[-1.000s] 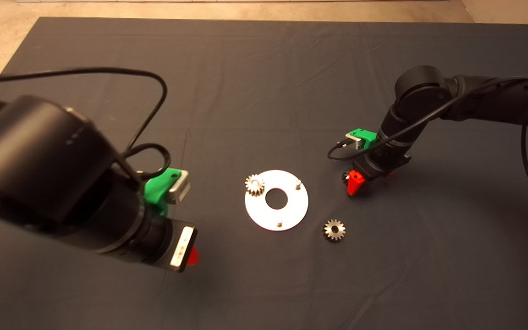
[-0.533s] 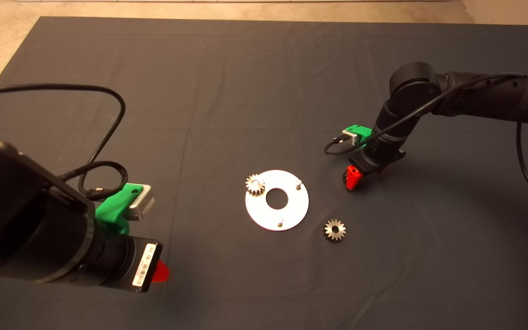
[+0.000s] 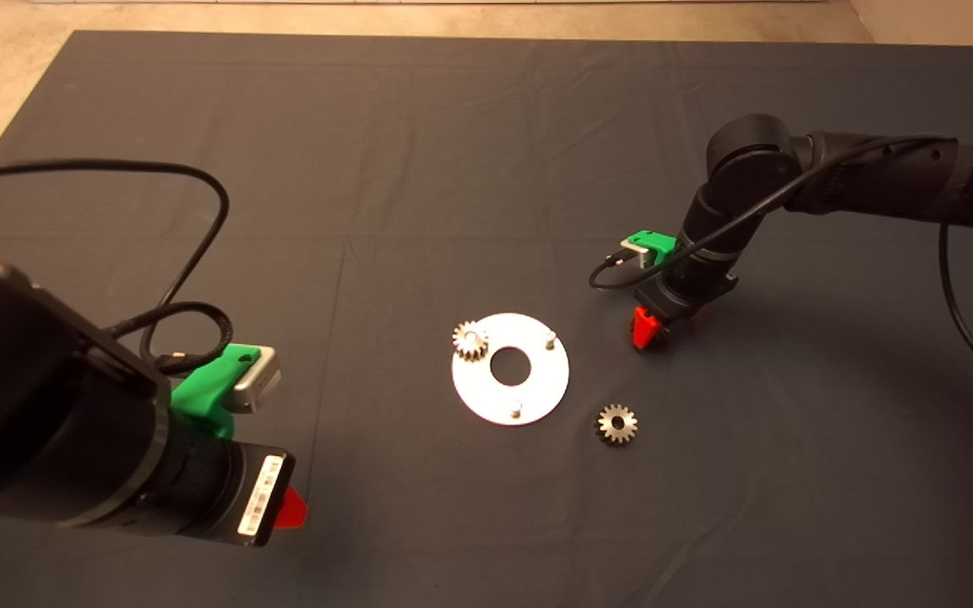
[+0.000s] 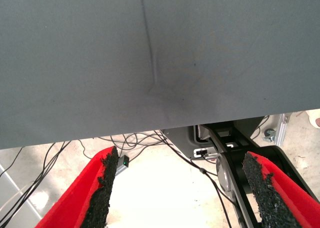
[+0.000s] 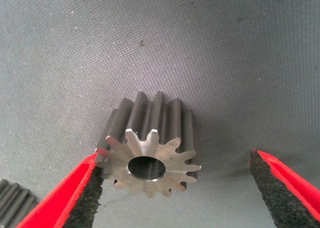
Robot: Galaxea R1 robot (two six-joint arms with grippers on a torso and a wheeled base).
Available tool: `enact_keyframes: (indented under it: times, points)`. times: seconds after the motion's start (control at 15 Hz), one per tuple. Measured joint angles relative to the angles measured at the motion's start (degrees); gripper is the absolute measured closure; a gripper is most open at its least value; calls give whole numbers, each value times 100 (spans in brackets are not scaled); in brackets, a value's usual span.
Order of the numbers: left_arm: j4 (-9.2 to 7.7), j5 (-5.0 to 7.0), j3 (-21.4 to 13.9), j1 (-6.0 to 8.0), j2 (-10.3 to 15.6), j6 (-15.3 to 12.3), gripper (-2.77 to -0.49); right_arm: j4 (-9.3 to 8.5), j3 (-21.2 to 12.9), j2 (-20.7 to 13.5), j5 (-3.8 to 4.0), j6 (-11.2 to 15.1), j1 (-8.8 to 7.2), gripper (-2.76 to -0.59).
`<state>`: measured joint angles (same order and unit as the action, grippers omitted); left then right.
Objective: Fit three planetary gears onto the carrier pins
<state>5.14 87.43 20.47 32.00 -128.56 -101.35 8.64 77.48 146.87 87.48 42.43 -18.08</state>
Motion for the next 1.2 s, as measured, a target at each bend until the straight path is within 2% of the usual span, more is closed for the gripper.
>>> enact_keyframes:
  times: [0.07,0.2,0.33,0.67,1.0,1.07,1.2]
  points:
    - [-7,0,0,0,0,0,-175,0,-6,2,0,-51,0,-209]
    - [-38,0,0,0,0,4,-175,6,-22,16,-2,-107,0,-196]
    - [-82,0,0,0,1,6,-175,9,-39,30,-2,-186,-2,-196]
    - [-154,0,0,0,1,22,-175,15,-67,30,0,-325,-2,-170]
    - [-239,0,0,0,1,26,-175,22,-141,30,0,-495,0,-166]
    - [-243,0,0,0,1,26,-175,23,-168,30,-2,-503,0,-155]
    - [-262,0,-2,0,1,28,-175,52,-185,30,0,-542,0,-154]
